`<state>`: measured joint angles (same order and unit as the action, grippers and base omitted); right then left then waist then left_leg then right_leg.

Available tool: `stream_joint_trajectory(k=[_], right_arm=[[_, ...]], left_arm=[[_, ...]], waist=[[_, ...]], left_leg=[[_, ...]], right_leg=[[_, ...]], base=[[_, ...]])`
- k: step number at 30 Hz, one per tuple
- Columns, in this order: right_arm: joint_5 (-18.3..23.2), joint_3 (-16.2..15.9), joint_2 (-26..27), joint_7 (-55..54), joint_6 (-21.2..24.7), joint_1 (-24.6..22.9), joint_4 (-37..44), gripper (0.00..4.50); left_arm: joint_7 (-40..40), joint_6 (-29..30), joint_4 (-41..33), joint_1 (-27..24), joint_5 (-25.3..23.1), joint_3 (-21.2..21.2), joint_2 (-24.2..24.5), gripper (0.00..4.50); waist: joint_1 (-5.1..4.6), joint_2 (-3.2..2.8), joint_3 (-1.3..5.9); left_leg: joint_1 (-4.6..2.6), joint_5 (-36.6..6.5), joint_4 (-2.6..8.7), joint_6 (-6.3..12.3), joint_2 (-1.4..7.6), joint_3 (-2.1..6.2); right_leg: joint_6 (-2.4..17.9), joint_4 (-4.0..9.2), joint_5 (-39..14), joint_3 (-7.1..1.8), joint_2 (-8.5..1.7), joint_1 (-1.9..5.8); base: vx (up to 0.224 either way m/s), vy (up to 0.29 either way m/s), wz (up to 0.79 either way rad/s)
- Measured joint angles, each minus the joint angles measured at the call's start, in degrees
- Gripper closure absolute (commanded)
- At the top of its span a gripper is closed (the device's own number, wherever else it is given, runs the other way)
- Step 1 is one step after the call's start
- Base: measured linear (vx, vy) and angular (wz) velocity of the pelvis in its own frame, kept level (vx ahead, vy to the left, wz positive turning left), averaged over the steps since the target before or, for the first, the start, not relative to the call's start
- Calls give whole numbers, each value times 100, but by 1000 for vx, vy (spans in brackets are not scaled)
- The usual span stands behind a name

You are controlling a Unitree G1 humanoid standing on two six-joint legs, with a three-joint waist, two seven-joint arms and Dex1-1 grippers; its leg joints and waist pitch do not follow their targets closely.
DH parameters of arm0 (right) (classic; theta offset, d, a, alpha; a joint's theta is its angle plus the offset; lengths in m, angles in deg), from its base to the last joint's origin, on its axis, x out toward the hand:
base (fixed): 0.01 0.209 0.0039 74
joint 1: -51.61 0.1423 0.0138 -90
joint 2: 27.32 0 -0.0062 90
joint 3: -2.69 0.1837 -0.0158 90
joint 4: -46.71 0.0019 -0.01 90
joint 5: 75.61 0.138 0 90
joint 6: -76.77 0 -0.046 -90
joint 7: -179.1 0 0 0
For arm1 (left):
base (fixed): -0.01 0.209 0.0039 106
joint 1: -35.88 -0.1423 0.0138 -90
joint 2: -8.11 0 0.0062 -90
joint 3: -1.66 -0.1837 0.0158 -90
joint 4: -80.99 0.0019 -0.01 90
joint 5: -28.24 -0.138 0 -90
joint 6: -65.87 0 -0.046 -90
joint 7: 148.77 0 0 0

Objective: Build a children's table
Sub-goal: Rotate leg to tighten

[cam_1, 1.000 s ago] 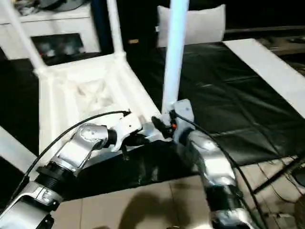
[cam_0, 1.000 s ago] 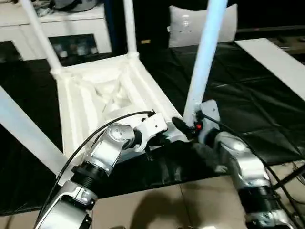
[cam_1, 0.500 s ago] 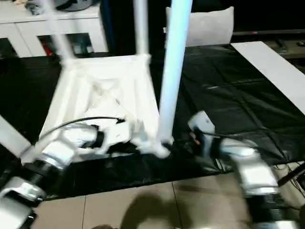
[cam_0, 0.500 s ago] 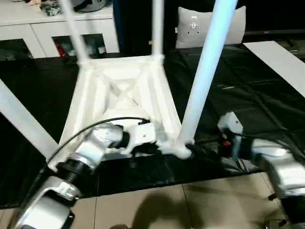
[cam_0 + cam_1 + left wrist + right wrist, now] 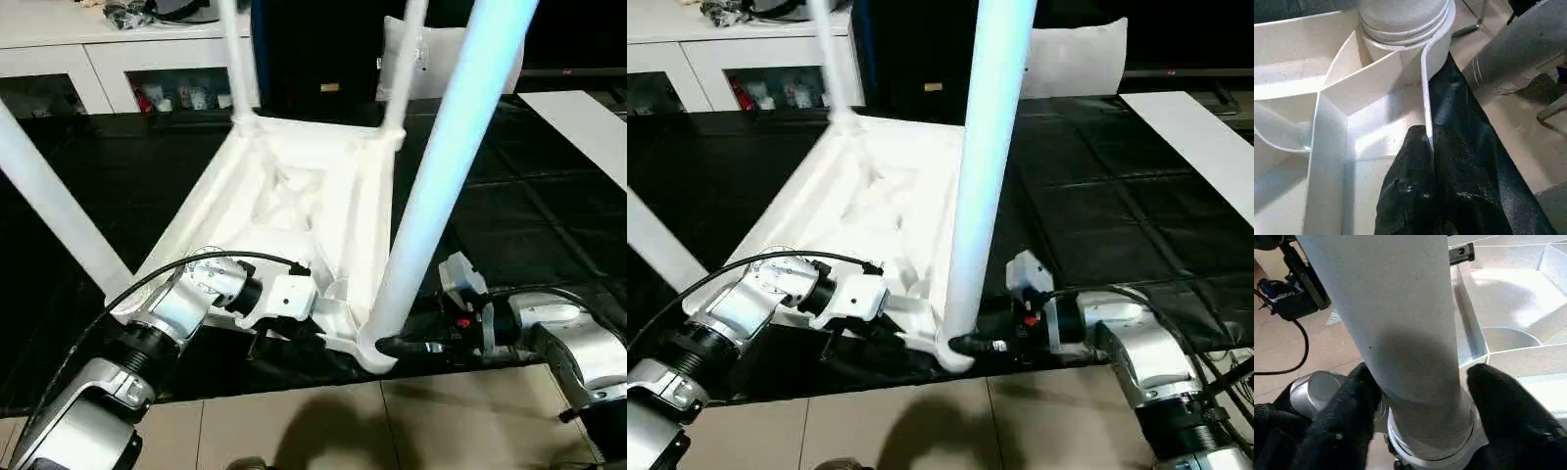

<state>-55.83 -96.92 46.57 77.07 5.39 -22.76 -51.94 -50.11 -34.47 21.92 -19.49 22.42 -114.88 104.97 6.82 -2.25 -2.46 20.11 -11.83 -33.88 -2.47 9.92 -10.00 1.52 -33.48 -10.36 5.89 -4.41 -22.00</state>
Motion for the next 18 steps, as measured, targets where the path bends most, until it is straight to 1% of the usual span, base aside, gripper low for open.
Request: stream_joint_trajectory(k=[2, 5, 8, 11, 13, 14, 15, 18], right_arm=[[12, -4, 6, 0, 0, 1, 0, 193], [31, -11, 56, 2, 0, 2, 0, 206], [31, -11, 68, -16, 7, 0, -1, 236], [31, -2, 114, -111, 41, -27, 34, 246], [-23, 12, 254, -418, 155, -89, 215, 247], [-106, 50, 421, -762, 214, -119, 283, 247], [-172, 75, 541, -1011, 258, -120, 315, 248], [-359, 251, 1004, -1913, 458, -106, 324, 252]], left_arm=[[-16, -17, 35, 22, 15, -14, 0, 450], [-40, -30, 95, 59, 40, -30, -1, 450], [-43, -24, 137, 73, 43, -19, -13, 450], [-42, 52, 139, 73, 48, -8, -30, 450], [11, 342, 127, 71, 54, 60, -54, 450], [105, 564, 126, 70, 36, 149, -41, 450], [190, 717, 126, 70, 16, 196, -30, 450], [575, 1265, 111, 69, -62, 369, -94, 450]], waist=[[0, 0, 0], [-3, 0, 0], [-4, 1, 0], [-12, 0, 1], [-28, 0, 1], [-44, 6, 4], [-80, 4, 5], [-245, 7, 3]], left_leg=[[0, 0, 0, 1, 0, 0], [0, 1, 0, 2, 0, 0], [-1, 1, -1, 1, 0, 0], [-3, -9, -2, -19, 1, 0], [-3, -13, -1, -33, 1, -2], [-10, -11, -2, -39, 2, -3], [-19, -6, -3, -48, 2, -4], [-38, 10, -4, -73, 1, -3]], right_leg=[[0, 0, 0, 0, 0, 0], [0, -1, 0, 0, 0, 0], [0, -5, 0, 0, 0, 0], [0, -11, 0, 0, 0, 0], [-1, -21, 0, -3, 1, 4], [-9, -39, -6, -6, 1, 10], [-37, -44, -23, -9, 1, 12], [-40, -56, -25, -10, 1, 9]], base=[[0, 0, 0], [0, 0, 0], [0, 0, 0], [0, 0, 0], [0, 0, 0], [0, 0, 0], [0, 0, 0], [0, 0, 0]])
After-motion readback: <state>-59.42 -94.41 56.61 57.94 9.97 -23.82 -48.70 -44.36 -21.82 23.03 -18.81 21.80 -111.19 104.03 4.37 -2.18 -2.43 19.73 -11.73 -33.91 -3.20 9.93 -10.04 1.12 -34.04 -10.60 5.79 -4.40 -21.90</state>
